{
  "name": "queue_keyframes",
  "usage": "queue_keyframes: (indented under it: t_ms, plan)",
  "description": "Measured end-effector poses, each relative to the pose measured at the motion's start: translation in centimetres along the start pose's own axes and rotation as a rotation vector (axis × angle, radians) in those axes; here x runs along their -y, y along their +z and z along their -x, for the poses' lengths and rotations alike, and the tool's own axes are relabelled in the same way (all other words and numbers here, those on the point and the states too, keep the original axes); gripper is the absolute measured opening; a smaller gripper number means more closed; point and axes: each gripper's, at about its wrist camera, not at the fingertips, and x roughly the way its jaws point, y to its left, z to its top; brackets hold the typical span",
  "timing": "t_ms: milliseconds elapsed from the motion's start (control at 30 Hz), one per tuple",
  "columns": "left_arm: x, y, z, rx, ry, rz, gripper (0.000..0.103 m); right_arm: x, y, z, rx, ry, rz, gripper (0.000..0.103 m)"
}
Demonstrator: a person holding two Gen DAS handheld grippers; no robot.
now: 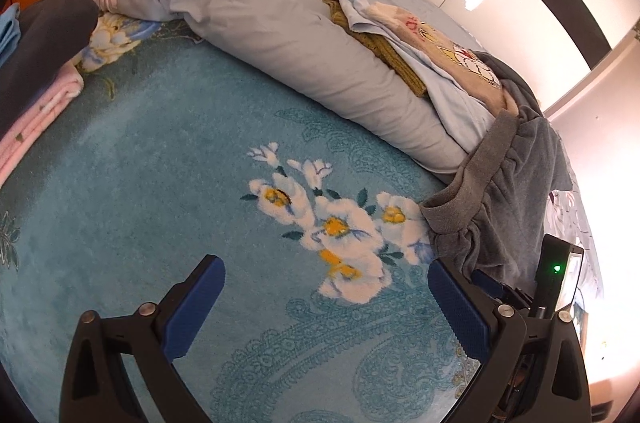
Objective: Fold clothes
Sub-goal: 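Carry the grey sweatpants with the right tool down onto the rug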
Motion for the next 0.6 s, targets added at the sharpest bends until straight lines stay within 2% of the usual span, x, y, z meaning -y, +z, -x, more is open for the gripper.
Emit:
queue_keyframes:
  t_ms: [33,133,267,400,467,600]
  plan:
    - [-0.3,0.0,0.0,-0.003,-0.014,0.02,0.103,0.1,0.1,0.0,-0.003,-0.009,-0.005,0.039]
    - [-1.3,0.0,0.1,-0.011,-0.053,0.087,0.103,0.9,0.5,0.3,-0.008,0.01,-0.057,0.014]
    - [-2.9,-0.2,0.3,-0.022,-0.108,0.19,0.103,2.7,0.1,1.5,-0.008,0.135,-0.16,0.01]
    - [-3.8,-0.3,1.0,-0.012,-0.156,0.256,0.103,3.5,-1.1,4.0,0.023,0.29,-0.203,0.008]
    - [-4.0,-0.3,1.6,0.001,-0.172,0.27,0.103,3.0,-1.8,5.3,0.031,0.342,-0.182,0.008]
    - [-4.5,-0.2,2.9,0.034,-0.197,0.29,0.103,-1.4,-1.5,7.0,0.048,0.434,-0.076,0.007]
